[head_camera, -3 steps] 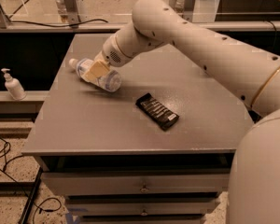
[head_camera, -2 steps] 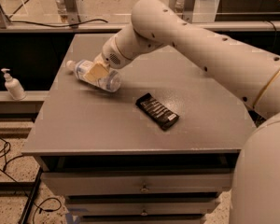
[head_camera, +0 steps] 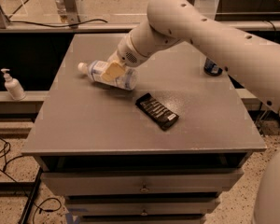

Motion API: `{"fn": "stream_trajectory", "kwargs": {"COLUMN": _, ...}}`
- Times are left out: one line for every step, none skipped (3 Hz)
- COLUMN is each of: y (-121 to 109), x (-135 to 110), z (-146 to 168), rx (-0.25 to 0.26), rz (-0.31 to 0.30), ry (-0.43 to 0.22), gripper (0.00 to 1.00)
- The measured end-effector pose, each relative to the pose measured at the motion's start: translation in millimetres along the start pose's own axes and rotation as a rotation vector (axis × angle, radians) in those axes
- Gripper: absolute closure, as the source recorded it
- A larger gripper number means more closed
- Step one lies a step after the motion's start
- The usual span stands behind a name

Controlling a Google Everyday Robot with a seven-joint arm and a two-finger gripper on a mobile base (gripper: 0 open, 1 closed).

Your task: Move blue plastic bottle near rxbar chocolate

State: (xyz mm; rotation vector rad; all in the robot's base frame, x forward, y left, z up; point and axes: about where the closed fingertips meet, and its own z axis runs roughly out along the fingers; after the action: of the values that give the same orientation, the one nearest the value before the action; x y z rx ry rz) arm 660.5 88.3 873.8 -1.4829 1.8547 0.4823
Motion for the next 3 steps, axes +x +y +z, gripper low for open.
{"fn": "stream_trajectory", "kwargs": {"y": -11, "x": 16, "z": -39, "rx": 0.053, "rz": -0.023, "ry": 0.013, "gripper": 1.00}}
{"fn": "stream_trajectory", "kwargs": {"y": -9, "x": 38, "z": -55, "rx": 0.056, "rz": -0.030, "ry": 0.026, "gripper": 1.00}}
{"fn": "stream_trajectory", "kwargs": {"y": -3, "x": 55, "z": -57, "rx": 0.042, "rz": -0.038, "ry": 0.021, "gripper": 1.00}}
